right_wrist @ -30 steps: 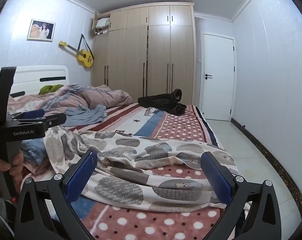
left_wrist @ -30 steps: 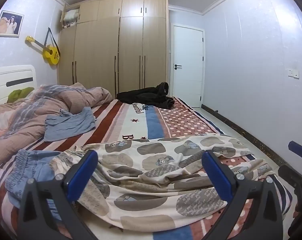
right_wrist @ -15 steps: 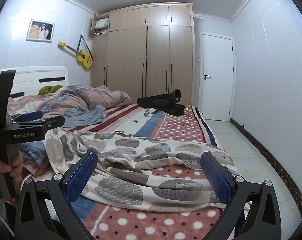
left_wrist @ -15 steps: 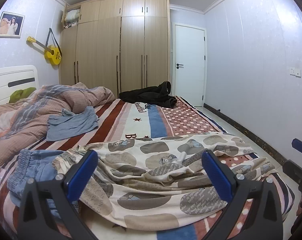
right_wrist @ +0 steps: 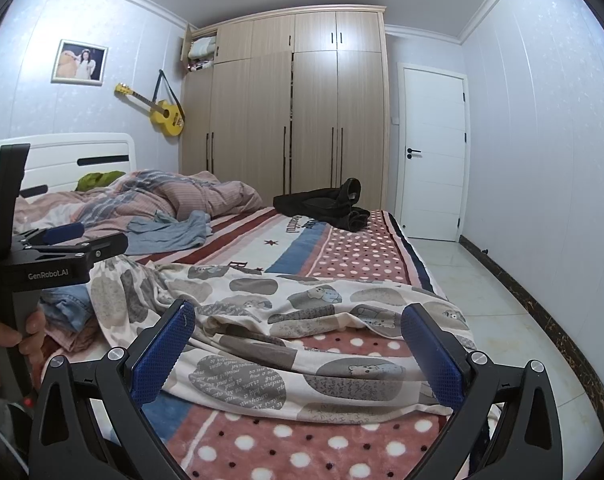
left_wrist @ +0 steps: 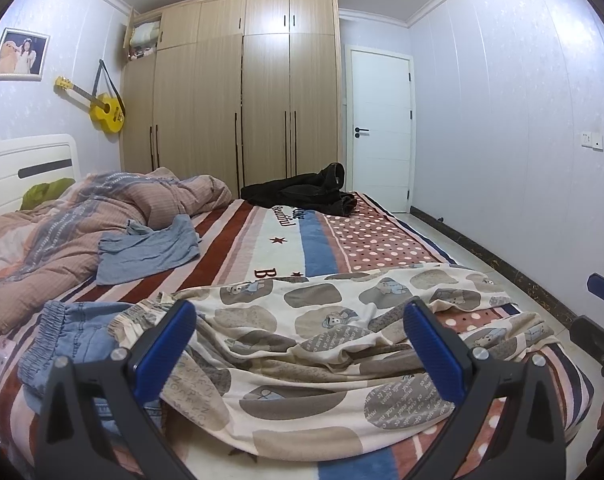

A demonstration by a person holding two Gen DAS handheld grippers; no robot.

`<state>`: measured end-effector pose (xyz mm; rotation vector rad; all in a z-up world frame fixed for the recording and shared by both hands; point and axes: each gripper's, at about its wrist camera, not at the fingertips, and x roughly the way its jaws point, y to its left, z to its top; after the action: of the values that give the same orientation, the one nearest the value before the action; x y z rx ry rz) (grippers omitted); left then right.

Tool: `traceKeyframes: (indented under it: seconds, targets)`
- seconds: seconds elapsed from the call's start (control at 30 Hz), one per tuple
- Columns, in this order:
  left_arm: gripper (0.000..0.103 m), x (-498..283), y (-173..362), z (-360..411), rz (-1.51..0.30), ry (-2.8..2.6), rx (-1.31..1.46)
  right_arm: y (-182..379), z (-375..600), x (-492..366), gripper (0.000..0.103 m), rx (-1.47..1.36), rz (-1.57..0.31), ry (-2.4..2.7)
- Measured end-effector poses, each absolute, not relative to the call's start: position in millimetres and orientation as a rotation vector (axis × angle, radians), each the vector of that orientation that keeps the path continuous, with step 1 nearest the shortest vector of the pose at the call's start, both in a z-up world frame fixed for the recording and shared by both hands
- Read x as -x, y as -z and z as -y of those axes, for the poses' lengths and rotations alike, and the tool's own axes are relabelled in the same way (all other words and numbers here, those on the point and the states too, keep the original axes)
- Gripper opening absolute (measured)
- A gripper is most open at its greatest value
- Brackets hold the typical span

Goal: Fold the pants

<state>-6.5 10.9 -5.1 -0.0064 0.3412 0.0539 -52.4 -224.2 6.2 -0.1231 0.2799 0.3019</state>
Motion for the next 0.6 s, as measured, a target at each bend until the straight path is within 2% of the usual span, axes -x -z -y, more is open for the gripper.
traceKeyframes:
  seconds: [0.6]
  targets:
    - [0.102,7.5,5.8,-12.0,-0.342,-0.054,0.005,-5.8,224.5,52.2,0.103,0.120,-0.280,-0.302]
